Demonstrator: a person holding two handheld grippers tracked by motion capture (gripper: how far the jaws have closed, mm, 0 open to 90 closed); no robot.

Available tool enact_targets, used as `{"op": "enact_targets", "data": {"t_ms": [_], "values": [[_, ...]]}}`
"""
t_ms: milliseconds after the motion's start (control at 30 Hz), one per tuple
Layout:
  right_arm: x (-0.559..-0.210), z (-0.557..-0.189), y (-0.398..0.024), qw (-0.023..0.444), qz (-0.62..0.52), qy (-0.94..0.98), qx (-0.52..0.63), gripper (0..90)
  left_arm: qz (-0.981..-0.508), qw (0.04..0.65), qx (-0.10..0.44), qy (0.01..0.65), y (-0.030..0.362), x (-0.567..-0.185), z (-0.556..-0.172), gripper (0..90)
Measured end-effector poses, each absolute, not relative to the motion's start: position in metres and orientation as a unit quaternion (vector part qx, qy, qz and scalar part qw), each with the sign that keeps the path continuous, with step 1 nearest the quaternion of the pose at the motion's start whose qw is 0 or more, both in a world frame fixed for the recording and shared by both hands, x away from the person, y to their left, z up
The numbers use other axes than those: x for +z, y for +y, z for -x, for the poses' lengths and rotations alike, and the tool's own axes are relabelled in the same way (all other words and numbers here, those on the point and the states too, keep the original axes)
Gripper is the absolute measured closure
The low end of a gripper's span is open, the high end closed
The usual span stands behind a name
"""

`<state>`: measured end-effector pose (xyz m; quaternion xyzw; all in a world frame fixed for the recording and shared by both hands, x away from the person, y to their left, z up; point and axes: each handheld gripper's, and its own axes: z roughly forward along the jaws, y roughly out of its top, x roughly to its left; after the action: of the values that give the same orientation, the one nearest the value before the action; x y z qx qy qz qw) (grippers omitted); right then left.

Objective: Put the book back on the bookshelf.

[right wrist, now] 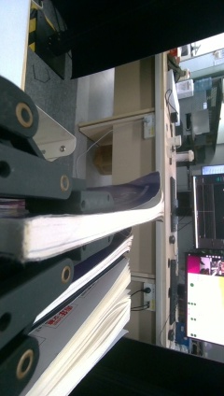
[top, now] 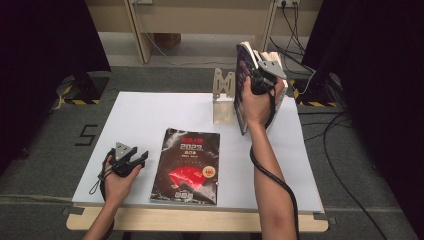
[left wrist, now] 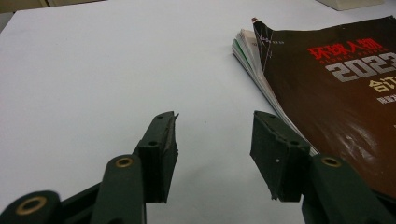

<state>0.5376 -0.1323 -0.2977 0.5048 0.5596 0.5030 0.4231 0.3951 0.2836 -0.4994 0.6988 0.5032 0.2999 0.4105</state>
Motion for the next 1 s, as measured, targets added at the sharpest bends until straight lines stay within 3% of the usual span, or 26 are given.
{"op": "enact_targets", "data": {"t_ms": [1000], "values": [[-0.322,-0.552,-0.126,0.441,-0.510,0.578,0.459,82.3,-0.699,0.412,0.301,0.500,0.283,-0.499,-0.395,49.9]]}}
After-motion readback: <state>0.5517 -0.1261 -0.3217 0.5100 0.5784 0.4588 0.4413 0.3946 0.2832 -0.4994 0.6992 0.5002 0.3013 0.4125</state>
